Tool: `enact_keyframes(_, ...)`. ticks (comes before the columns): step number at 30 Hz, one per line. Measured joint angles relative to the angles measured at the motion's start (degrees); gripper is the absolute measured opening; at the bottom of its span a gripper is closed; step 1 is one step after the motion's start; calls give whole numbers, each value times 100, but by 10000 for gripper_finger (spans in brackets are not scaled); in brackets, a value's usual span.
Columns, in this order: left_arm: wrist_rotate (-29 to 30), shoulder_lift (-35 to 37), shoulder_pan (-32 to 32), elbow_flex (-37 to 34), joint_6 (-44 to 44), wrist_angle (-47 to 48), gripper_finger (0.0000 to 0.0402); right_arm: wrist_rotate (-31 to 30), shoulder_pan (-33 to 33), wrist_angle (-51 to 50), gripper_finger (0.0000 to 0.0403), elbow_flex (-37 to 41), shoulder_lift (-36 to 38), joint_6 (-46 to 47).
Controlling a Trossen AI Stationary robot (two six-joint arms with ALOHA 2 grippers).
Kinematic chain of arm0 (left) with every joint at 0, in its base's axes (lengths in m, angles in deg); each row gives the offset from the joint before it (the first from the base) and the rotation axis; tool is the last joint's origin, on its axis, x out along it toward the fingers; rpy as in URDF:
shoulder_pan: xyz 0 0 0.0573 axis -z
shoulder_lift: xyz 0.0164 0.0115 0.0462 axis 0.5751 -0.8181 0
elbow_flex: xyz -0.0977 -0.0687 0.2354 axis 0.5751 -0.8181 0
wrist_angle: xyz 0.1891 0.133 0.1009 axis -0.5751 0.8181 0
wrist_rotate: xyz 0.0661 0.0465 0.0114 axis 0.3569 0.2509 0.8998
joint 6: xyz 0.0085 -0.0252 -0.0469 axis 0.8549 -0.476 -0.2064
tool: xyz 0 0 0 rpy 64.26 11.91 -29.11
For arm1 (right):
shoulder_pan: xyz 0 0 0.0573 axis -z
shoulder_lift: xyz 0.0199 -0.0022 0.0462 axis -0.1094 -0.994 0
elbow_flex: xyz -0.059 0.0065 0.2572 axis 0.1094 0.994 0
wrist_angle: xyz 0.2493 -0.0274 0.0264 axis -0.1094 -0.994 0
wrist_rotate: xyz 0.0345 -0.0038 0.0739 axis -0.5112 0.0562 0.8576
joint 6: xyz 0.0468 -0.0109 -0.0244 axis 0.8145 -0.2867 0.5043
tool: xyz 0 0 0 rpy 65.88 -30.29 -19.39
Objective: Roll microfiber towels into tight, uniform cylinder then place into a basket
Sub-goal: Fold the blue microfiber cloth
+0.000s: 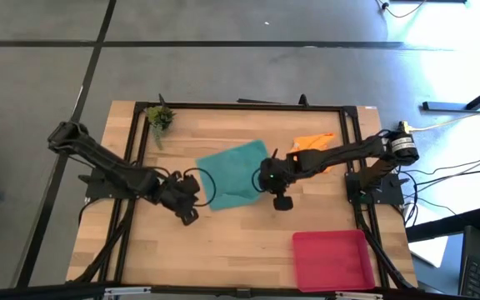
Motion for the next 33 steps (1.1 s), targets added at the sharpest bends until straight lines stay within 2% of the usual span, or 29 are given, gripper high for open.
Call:
enact_keyframes(5, 13, -5, 126, -291, 396, -858, 0, -4, -27, 142, 4, 25, 0, 3)
enact_keyframes(9, 280, -22, 36, -418, 468, -1455, 3, -4, -27, 272, 4, 26, 0, 3)
enact_keyframes(17, 141, -22, -306, -577, 357, -1522, 56, -4, -27, 351, 4, 25, 0, -1)
enact_keyframes(19, 106, -22, -374, -633, -113, -1521, 71, -4, -27, 353, 4, 25, 0, 1)
enact_keyframes(23, -190, -22, -595, -837, -2025, -1629, 81, -4, -27, 352, 4, 25, 0, -1)
enact_keyframes(25, -199, -64, -670, -980, -2614, -1817, 80, -4, -27, 351, 4, 25, 0, -14)
enact_keyframes(33, -727, -431, -794, -1299, -2828, -2741, 80, -8, -27, 348, 4, 25, 0, -130)
